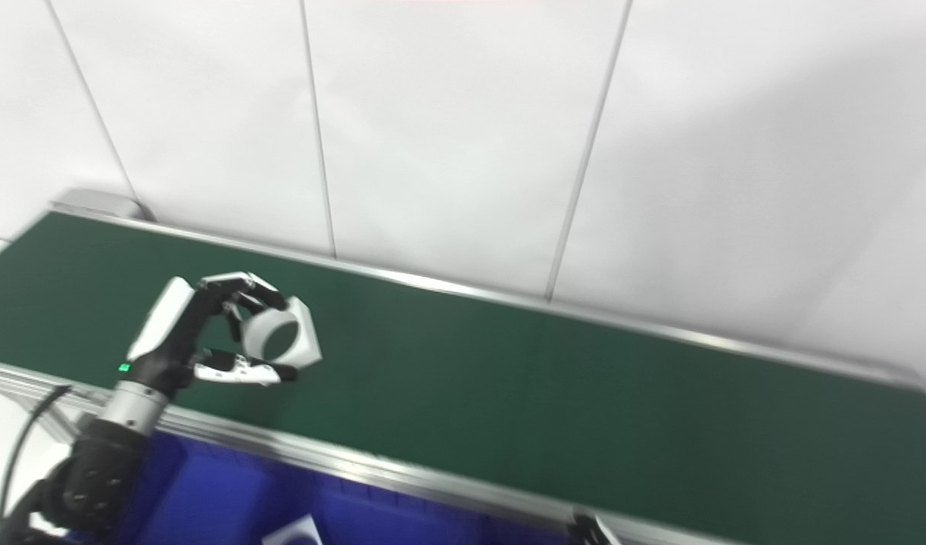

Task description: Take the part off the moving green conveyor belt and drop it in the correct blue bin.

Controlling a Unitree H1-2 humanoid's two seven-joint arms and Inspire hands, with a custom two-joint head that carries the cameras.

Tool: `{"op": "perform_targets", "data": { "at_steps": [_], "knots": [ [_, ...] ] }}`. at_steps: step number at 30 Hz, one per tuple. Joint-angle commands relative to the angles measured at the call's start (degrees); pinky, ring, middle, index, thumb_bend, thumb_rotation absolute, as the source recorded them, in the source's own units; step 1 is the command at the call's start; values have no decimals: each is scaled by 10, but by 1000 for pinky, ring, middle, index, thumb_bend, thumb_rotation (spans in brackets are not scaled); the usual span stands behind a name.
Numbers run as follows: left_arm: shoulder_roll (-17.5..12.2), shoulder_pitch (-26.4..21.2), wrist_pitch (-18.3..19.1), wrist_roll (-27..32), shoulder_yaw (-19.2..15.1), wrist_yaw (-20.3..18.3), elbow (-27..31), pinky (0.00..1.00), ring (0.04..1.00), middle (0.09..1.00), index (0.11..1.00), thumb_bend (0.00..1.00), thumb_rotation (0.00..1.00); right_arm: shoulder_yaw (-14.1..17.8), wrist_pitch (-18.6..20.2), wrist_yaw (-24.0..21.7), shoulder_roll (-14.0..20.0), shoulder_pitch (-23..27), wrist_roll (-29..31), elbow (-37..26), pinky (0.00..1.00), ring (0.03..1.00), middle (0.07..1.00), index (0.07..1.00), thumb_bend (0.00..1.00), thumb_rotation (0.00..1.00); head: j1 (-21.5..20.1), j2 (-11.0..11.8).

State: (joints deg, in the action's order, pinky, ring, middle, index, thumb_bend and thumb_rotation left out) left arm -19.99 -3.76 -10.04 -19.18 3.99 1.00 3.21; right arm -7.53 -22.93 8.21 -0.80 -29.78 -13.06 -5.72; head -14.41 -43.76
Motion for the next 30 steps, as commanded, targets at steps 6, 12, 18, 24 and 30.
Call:
{"op": "perform_targets", "data": {
  "at_steps": [6,12,18,24,30],
  "knots": [
    [-11,14,-77,20,8,-28,19,284,354,467,555,488,0,-4,33,0,-27,0,-27,-50,700,755,787,801,772,191,-37,-38],
    [-7,46,-104,35,22,-54,4,347,382,478,553,492,0,-1,40,9,-41,6,-60,-53,669,730,773,791,785,265,-49,-51],
    [-6,84,-136,24,50,-74,-21,369,388,484,549,493,0,-3,52,3,-46,3,-60,-62,669,741,777,795,780,262,-65,-58],
    [-10,98,-113,12,80,-115,-17,390,401,488,541,495,0,-5,57,7,-49,4,-69,-63,659,738,772,797,778,270,-82,-60],
    [-7,91,-108,-13,104,-141,-23,408,403,483,544,495,0,-5,50,8,-51,3,-64,-59,657,732,771,790,783,258,-84,-54]
  ]
}}
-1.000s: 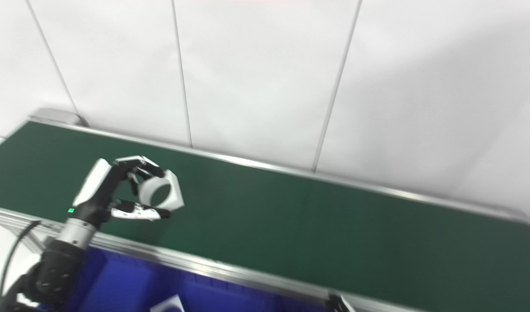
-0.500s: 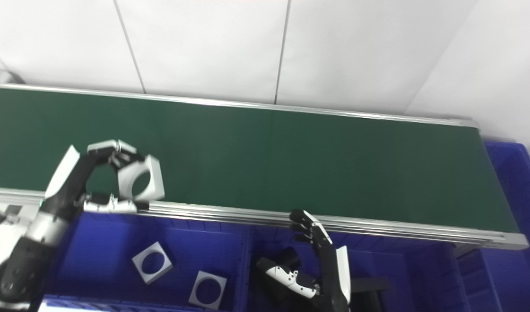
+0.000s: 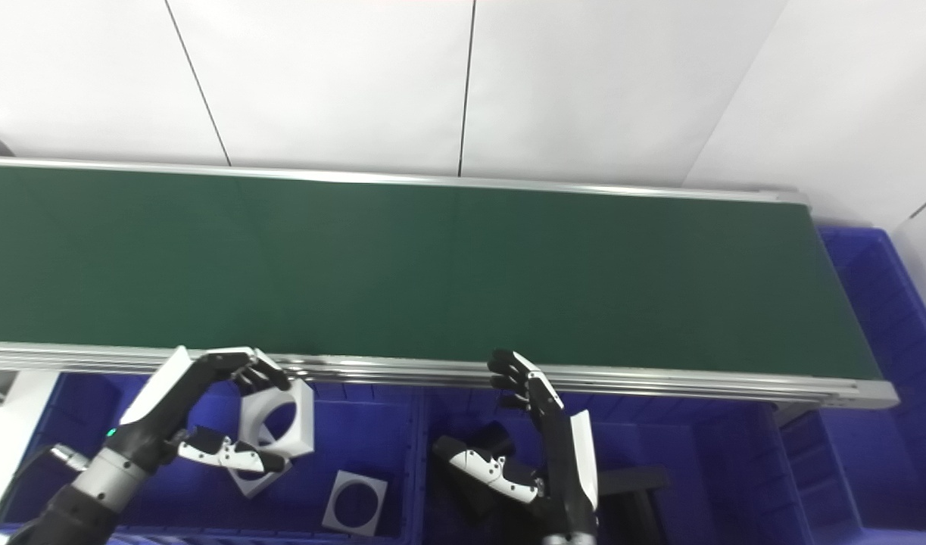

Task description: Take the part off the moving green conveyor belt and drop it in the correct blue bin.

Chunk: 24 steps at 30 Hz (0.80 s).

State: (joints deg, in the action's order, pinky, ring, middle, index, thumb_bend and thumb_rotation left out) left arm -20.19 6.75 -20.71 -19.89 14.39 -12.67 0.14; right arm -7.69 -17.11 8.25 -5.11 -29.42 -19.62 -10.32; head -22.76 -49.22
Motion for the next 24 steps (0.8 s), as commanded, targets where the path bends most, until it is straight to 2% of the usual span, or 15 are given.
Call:
{"op": "perform_targets", "data": {
  "at_steps": [1,6,12,15,16,17,19,21,23,24],
  "knots": [
    [-5,-15,1,-10,3,-6,8,414,405,488,540,496,0,-3,-9,8,-8,-1,0,-12,656,730,769,787,785,260,-1,0],
    [4,-19,49,-45,19,-24,14,461,425,500,519,498,0,-4,-8,11,-10,-3,-2,-11,664,737,768,790,787,258,-8,6],
    [10,-22,100,-75,29,-32,19,486,416,494,543,496,0,-6,-8,14,-8,-5,-1,-11,660,737,771,789,790,267,-4,7],
    [11,-20,140,-98,33,-38,26,498,433,519,509,500,0,-7,-6,13,-7,-6,0,-13,666,741,774,789,788,265,0,7],
    [10,-20,149,-105,35,-40,28,552,587,662,669,616,0,-7,-7,14,-6,-6,1,-13,664,741,773,789,785,255,0,7],
    [9,-20,159,-109,36,-43,31,571,640,711,723,655,0,-7,-7,14,-7,-7,1,-13,664,741,772,789,784,251,1,8],
    [5,-20,179,-116,40,-55,36,637,746,817,806,710,12,-7,-4,14,-8,-8,0,-15,665,740,770,788,785,251,1,9],
    [1,-21,195,-118,44,-69,40,664,784,858,835,726,30,-7,-3,15,-7,-8,-3,-15,666,741,771,789,785,255,1,10],
    [-3,-21,205,-113,45,-82,42,705,867,947,898,794,154,-6,-6,16,-6,-8,-7,-14,653,732,771,790,788,273,1,10],
    [-4,-21,205,-104,44,-88,42,705,867,947,898,794,154,-6,-8,17,-6,-7,-8,-12,653,732,771,790,788,273,-1,13]
  ]
}}
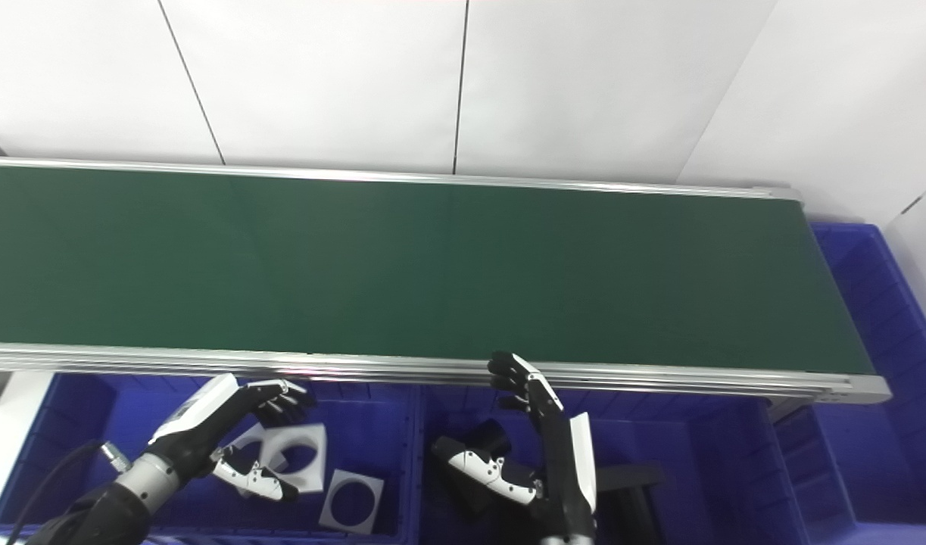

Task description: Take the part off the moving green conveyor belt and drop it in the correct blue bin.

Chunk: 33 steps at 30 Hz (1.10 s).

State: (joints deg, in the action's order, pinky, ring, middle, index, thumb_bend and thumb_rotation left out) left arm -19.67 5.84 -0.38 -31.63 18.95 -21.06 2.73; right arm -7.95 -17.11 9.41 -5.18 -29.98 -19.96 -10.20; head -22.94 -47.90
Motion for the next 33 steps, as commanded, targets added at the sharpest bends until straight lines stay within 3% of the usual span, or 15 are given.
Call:
{"op": "perform_targets", "data": {
  "at_steps": [1,9,14,19,23,33],
  "knots": [
    [-12,-12,-9,30,-3,-10,15,729,891,967,915,816,189,-3,-7,6,-6,-1,-6,-13,649,733,774,790,786,273,-1,0],
    [-16,-6,-75,242,-24,-72,18,928,977,981,926,896,234,-6,-12,5,-3,0,1,-7,664,743,780,795,785,272,-15,7],
    [28,17,-107,341,-40,-62,22,858,910,926,893,901,230,-5,-19,6,-2,-3,8,-2,672,742,777,790,793,279,-17,12],
    [66,41,-134,371,-59,-42,8,851,885,904,888,870,244,-6,-12,-2,5,-9,17,-11,692,756,790,799,785,275,-11,11],
    [87,57,-121,387,-79,-22,-2,875,890,896,878,878,240,-4,-7,1,8,-7,8,-12,678,750,783,797,787,284,-9,12],
    [110,58,-164,367,-88,2,-42,848,868,873,862,849,218,-1,10,-5,13,-8,20,-17,703,758,790,806,790,296,-2,22]
  ]
}}
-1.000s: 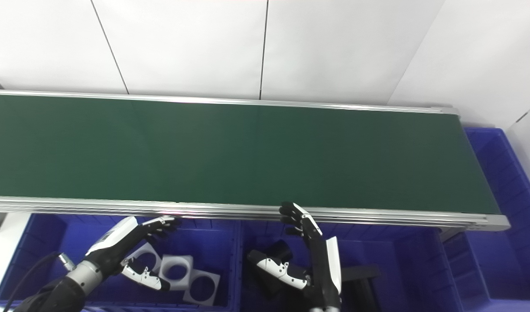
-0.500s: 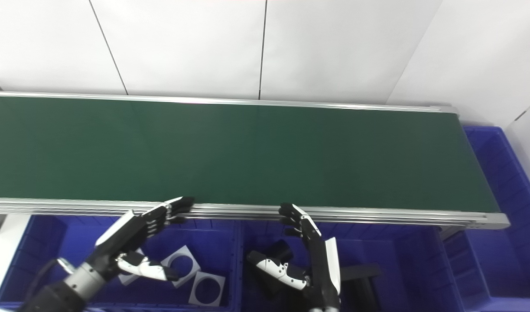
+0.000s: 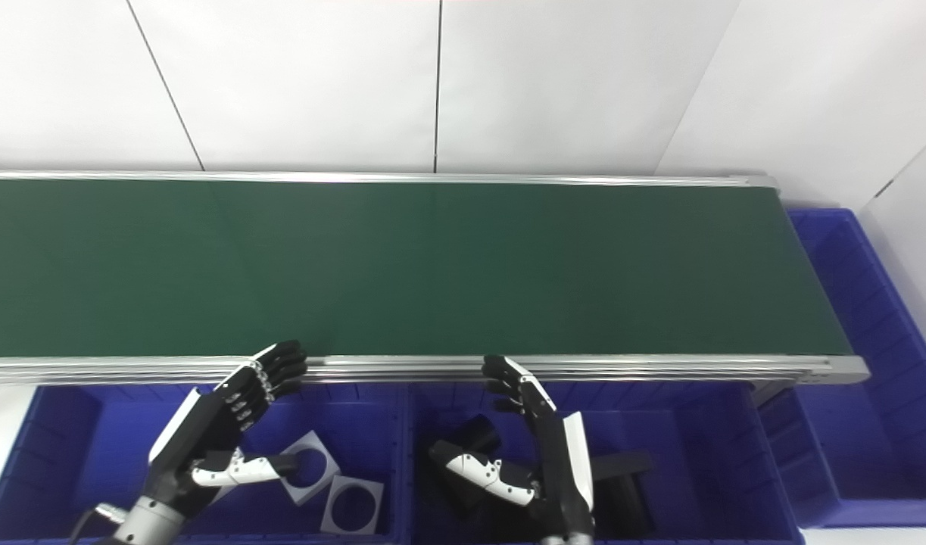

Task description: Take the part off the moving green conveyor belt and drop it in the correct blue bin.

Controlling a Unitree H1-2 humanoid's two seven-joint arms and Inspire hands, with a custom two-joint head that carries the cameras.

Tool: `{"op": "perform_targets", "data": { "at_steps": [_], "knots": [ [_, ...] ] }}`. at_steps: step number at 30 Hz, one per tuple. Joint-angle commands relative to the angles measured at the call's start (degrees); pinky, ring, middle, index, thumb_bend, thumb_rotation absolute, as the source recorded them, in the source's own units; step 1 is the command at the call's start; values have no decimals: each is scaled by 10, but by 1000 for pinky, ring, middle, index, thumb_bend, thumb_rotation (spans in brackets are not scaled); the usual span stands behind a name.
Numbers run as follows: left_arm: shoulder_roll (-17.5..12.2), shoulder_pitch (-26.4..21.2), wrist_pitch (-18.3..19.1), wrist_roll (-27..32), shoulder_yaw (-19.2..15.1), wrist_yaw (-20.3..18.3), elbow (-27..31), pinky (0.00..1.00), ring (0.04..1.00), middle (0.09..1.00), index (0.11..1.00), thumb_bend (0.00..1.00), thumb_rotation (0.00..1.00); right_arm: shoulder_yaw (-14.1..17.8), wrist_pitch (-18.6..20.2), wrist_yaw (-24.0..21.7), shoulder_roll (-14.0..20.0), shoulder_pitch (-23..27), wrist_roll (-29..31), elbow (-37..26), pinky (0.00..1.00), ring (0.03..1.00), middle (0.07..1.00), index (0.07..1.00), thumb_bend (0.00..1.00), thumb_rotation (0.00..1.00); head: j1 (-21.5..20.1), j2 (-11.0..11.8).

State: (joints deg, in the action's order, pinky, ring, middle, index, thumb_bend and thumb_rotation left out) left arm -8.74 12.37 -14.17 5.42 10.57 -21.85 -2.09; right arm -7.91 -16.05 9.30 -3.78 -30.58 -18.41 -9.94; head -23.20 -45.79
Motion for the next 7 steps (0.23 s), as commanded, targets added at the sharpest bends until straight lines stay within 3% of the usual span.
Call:
{"op": "perform_targets", "data": {
  "at_steps": [1,7],
  "knots": [
    [2,-8,-28,-6,-5,11,4,848,868,872,862,852,221,-1,-2,-4,0,-2,5,-18,705,759,790,806,789,294,1,2],
    [4,-6,-34,-18,-4,24,-1,841,865,871,859,857,228,-3,-5,-6,7,-2,6,-16,710,769,797,811,789,304,12,2]
  ]
}}
